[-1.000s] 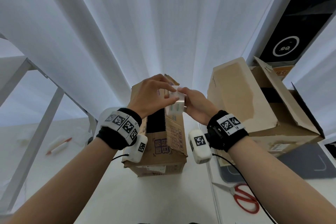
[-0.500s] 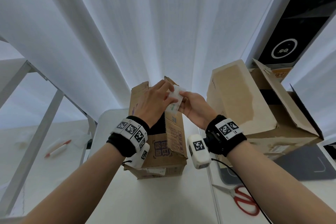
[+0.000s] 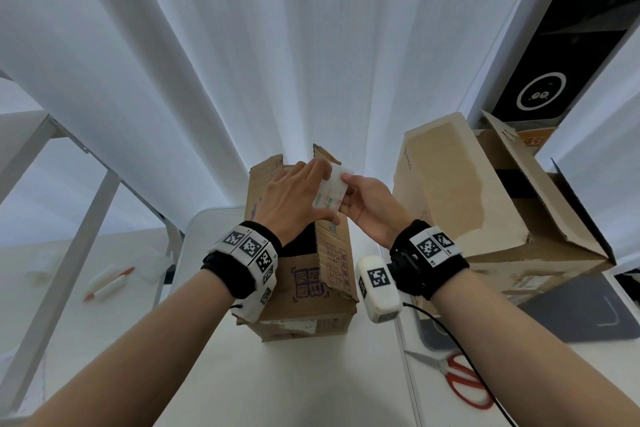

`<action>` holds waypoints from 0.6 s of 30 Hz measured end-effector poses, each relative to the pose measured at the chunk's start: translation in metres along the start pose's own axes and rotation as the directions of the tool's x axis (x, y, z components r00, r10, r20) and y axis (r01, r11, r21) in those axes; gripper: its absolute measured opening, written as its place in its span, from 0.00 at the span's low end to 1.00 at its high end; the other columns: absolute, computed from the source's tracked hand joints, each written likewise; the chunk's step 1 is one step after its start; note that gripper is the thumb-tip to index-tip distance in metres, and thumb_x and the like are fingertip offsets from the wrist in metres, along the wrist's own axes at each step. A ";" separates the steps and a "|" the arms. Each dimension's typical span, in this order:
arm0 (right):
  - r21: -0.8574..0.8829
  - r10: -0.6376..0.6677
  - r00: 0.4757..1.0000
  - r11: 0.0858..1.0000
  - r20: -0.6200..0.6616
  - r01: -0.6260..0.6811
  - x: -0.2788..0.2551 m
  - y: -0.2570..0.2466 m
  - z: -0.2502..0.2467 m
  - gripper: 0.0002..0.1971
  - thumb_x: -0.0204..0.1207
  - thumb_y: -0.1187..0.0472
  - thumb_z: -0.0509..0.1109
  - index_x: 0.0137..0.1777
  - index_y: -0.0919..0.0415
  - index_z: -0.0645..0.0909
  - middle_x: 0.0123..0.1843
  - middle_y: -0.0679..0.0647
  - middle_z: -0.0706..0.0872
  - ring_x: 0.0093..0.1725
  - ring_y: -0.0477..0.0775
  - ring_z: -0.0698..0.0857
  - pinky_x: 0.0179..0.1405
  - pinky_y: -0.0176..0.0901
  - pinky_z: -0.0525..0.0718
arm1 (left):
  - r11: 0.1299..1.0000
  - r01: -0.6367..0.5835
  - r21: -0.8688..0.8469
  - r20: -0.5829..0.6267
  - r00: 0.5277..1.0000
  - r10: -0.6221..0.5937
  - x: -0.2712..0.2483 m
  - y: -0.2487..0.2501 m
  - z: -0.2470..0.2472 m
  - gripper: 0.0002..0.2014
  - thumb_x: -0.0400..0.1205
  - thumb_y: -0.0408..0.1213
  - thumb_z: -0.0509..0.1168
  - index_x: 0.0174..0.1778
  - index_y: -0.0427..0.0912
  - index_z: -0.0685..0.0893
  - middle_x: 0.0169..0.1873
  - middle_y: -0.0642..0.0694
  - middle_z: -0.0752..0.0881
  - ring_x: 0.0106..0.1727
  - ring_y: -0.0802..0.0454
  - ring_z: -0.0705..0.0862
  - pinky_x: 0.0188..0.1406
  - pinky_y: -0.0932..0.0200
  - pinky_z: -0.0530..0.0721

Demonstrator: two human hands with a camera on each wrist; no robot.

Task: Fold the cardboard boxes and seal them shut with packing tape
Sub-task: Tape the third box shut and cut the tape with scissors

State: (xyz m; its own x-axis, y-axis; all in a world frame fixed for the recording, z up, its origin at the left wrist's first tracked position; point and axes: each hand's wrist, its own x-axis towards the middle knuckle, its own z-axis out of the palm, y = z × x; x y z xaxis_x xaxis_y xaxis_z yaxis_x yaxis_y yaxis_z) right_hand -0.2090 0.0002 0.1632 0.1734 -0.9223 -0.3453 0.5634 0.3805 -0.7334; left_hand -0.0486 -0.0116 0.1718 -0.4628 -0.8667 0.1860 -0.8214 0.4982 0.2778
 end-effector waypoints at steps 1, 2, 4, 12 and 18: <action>0.005 0.001 1.000 1.000 0.002 -0.001 0.000 -0.001 0.000 0.18 0.89 0.64 0.56 0.74 0.71 0.76 0.53 0.63 0.89 0.50 0.58 0.91 0.48 0.49 0.91 | 1.000 0.005 -0.005 -0.007 1.000 -0.005 -0.001 0.000 0.001 0.32 0.66 0.61 0.78 0.52 0.51 0.66 0.46 0.59 0.74 0.47 0.57 0.71 0.51 0.54 0.75; 0.005 -0.001 1.000 1.000 0.005 0.001 0.000 -0.002 0.001 0.19 0.89 0.64 0.56 0.74 0.72 0.75 0.53 0.63 0.89 0.50 0.59 0.91 0.47 0.49 0.91 | 1.000 0.012 -0.019 -0.018 1.000 -0.012 -0.002 0.000 0.002 0.31 0.67 0.60 0.78 0.51 0.51 0.65 0.46 0.59 0.74 0.47 0.57 0.71 0.51 0.55 0.75; -0.001 -0.016 1.000 1.000 0.022 0.016 0.001 -0.007 0.002 0.18 0.89 0.64 0.56 0.73 0.74 0.75 0.51 0.63 0.89 0.50 0.58 0.91 0.45 0.48 0.90 | 0.999 0.018 -0.048 -0.039 0.999 -0.020 -0.001 0.000 0.001 0.33 0.66 0.59 0.78 0.55 0.52 0.66 0.47 0.57 0.78 0.47 0.54 0.75 0.53 0.55 0.75; -0.021 -0.009 0.999 1.000 0.031 0.009 0.001 -0.003 0.004 0.19 0.89 0.64 0.57 0.75 0.72 0.74 0.53 0.62 0.88 0.52 0.59 0.89 0.47 0.48 0.91 | 0.999 -0.031 0.024 -0.030 0.999 0.032 0.003 0.000 -0.011 0.40 0.62 0.63 0.80 0.62 0.50 0.68 0.49 0.59 0.78 0.50 0.56 0.76 0.59 0.58 0.65; 0.005 0.007 1.000 1.000 0.027 -0.007 0.001 -0.001 0.002 0.19 0.89 0.64 0.56 0.76 0.69 0.75 0.57 0.65 0.88 0.58 0.62 0.87 0.51 0.51 0.91 | 0.994 0.026 -0.106 -0.016 0.999 -0.028 0.000 -0.004 0.002 0.38 0.63 0.63 0.79 0.60 0.53 0.66 0.51 0.57 0.82 0.52 0.54 0.83 0.56 0.57 0.79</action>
State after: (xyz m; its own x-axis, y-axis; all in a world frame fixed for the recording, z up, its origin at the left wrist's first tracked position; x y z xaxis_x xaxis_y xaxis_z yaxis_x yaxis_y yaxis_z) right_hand -0.2080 -0.0015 0.1645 0.1991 -0.9211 -0.3345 0.5663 0.3867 -0.7278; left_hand -0.0457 -0.0135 0.1687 -0.4342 -0.8799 0.1929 -0.7934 0.4750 0.3806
